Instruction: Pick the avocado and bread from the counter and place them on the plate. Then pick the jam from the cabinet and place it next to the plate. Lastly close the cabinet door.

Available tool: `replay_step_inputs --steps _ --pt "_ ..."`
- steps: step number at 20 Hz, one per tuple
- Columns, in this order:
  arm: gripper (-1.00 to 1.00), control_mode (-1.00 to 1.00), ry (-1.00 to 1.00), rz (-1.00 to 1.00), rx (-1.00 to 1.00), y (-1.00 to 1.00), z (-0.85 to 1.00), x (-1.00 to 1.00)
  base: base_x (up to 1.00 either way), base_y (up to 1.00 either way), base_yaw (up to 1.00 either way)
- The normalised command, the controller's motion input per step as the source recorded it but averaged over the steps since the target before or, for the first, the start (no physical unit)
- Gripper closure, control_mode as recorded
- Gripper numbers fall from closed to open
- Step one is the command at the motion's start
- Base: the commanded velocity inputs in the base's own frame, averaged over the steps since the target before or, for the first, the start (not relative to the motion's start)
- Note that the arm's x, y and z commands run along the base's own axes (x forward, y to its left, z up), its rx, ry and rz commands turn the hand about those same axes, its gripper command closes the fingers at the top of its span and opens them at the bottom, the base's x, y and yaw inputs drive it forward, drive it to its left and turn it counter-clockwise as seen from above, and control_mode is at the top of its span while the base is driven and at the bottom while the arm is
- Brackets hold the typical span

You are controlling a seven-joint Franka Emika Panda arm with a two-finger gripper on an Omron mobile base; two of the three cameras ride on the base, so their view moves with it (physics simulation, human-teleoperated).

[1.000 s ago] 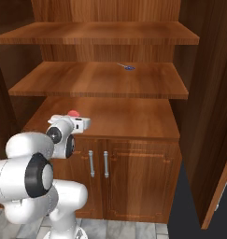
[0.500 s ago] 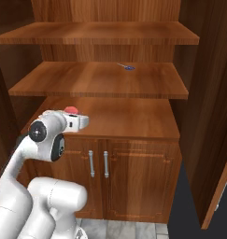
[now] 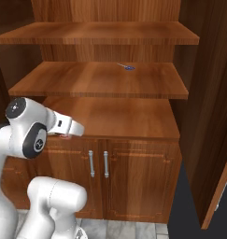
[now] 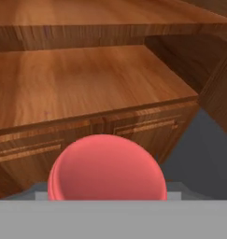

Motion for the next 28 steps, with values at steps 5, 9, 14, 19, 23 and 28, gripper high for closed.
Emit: replay_step_inputs --steps 5,9,14,19,23,28 --pt "1.00 -1.00 0.14 -0.03 0.00 -0.05 -0.19 -0.66 0.00 0.00 0.00" --pt "1.00 -1.00 0.00 0.00 0.00 0.00 -0.34 -0.06 0.00 0.00 0.00" --pt "1.00 -1.00 0.00 0.00 0.00 0.00 -0.08 0.00 0.00 0.00 0.00" --pt "1.00 -1.00 0.00 0.00 0.00 0.00 -0.04 0.00 0.00 0.00 0.00" --pt "1.00 1.00 0.00 0.00 0.00 0.00 0.00 0.00 -0.05 0.00 0.00" --pt "1.00 1.00 0.00 0.00 0.00 0.00 0.00 0.00 -0.64 -0.05 0.00"
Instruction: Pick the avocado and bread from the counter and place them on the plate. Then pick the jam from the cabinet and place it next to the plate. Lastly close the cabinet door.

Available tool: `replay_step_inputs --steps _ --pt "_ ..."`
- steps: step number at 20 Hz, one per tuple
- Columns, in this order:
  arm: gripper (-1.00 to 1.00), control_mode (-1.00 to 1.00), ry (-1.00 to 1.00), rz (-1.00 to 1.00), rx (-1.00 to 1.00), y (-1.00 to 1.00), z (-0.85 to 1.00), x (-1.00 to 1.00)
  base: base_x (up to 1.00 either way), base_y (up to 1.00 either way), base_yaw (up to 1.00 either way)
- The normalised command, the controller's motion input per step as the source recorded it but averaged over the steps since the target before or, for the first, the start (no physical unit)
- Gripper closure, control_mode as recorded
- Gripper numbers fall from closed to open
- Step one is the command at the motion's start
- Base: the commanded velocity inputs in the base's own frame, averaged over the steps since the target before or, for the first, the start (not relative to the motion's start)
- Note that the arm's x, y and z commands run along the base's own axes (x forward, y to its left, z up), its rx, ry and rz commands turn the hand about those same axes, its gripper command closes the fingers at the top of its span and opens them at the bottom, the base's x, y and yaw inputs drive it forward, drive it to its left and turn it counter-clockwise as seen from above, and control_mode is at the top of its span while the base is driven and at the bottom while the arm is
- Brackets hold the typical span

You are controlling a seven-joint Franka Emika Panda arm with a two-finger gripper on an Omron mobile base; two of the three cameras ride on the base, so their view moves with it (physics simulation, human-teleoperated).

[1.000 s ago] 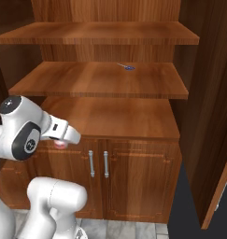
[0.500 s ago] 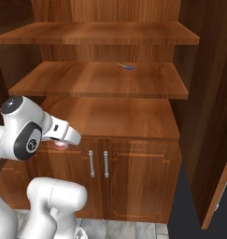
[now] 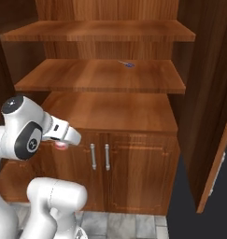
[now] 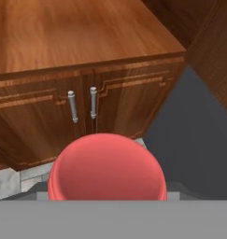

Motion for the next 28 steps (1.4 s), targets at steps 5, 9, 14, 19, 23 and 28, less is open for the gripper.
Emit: replay_step_inputs --steps 5,9,14,19,23,28 --pt "1.00 1.00 0.00 0.00 0.00 0.00 0.00 0.00 -0.78 -0.07 0.00" --pt "1.00 1.00 0.00 0.00 0.00 0.00 0.00 0.00 -0.81 -0.07 0.00" --pt "1.00 1.00 0.00 0.00 0.00 0.00 0.00 0.00 -0.79 -0.01 0.00" --pt "1.00 1.00 0.00 0.00 0.00 0.00 0.00 0.00 -0.74 0.01 0.00" --pt "1.00 1.00 0.00 0.00 0.00 0.00 0.00 0.00 -0.54 0.25 0.00" --pt "1.00 1.00 0.00 0.00 0.00 0.00 0.00 0.00 -0.42 0.56 -0.04"
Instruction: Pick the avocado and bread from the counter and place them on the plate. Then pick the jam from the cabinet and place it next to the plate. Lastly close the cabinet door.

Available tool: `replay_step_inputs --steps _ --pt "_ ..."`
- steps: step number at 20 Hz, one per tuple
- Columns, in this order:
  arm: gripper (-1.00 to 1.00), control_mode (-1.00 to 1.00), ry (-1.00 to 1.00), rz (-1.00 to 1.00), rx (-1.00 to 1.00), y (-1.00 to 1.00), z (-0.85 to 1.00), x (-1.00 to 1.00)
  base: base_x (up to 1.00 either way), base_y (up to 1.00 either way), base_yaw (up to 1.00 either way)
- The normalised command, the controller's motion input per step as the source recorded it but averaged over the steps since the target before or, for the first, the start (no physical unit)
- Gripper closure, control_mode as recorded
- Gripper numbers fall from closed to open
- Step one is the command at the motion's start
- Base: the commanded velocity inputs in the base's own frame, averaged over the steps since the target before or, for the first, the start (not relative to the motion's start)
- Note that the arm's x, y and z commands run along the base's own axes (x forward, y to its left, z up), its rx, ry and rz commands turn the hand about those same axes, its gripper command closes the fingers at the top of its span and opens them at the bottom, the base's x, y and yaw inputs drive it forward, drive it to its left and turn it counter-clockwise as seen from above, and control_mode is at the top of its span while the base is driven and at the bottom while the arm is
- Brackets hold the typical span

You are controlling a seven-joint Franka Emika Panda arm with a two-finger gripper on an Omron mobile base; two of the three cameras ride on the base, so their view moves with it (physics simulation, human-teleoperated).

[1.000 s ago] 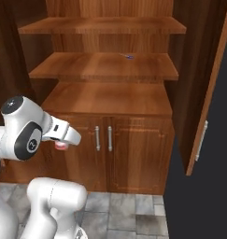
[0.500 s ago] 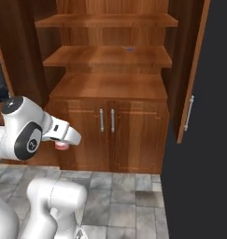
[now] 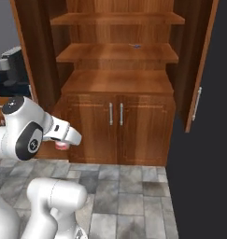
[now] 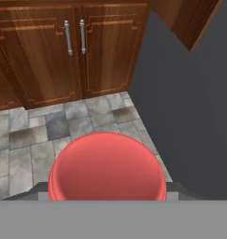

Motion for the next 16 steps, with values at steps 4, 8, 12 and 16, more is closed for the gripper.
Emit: replay_step_inputs --steps 4,8,12,16 --pt "1.00 1.00 0.00 0.00 0.00 0.00 0.00 0.00 -0.30 0.78 -0.08" --pt "1.00 1.00 0.00 0.00 0.00 0.00 0.00 0.00 -0.20 0.86 -0.10" --pt "1.00 1.00 0.00 0.00 0.00 0.00 0.00 0.00 -0.13 0.86 -0.10" --pt "1.00 1.00 0.00 0.00 0.00 0.00 0.00 0.00 -0.05 0.83 -0.11"
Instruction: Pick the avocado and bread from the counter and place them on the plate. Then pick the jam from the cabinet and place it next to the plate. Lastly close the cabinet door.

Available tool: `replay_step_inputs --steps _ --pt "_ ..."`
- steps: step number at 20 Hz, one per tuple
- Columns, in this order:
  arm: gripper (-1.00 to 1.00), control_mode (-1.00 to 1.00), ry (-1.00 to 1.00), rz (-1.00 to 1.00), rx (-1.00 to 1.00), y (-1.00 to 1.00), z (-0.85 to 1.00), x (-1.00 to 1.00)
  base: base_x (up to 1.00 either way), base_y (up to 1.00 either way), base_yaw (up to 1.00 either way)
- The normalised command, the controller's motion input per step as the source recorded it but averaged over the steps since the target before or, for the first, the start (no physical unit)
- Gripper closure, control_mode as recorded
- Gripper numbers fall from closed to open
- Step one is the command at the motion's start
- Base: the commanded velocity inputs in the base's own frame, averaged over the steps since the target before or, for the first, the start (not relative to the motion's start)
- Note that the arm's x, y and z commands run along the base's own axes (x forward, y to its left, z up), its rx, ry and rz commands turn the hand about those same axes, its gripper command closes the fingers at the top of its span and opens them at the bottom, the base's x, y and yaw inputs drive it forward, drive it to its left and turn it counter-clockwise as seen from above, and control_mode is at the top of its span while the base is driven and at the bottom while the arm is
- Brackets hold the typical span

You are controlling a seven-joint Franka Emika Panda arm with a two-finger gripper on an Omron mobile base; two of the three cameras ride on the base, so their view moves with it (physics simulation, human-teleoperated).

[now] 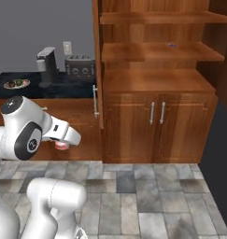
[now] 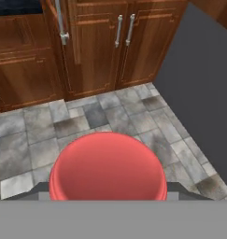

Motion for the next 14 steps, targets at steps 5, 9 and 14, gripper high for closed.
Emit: replay_step_inputs --steps 5,9,14 --pt "1.00 1.00 0.00 0.00 0.00 0.00 0.00 0.00 0.00 0.75 -0.03" --pt "1.00 1.00 0.00 0.00 0.00 0.00 0.00 0.00 0.16 0.75 0.00" --pt "1.00 1.00 0.00 0.00 0.00 0.00 0.00 0.00 0.45 0.67 0.00"
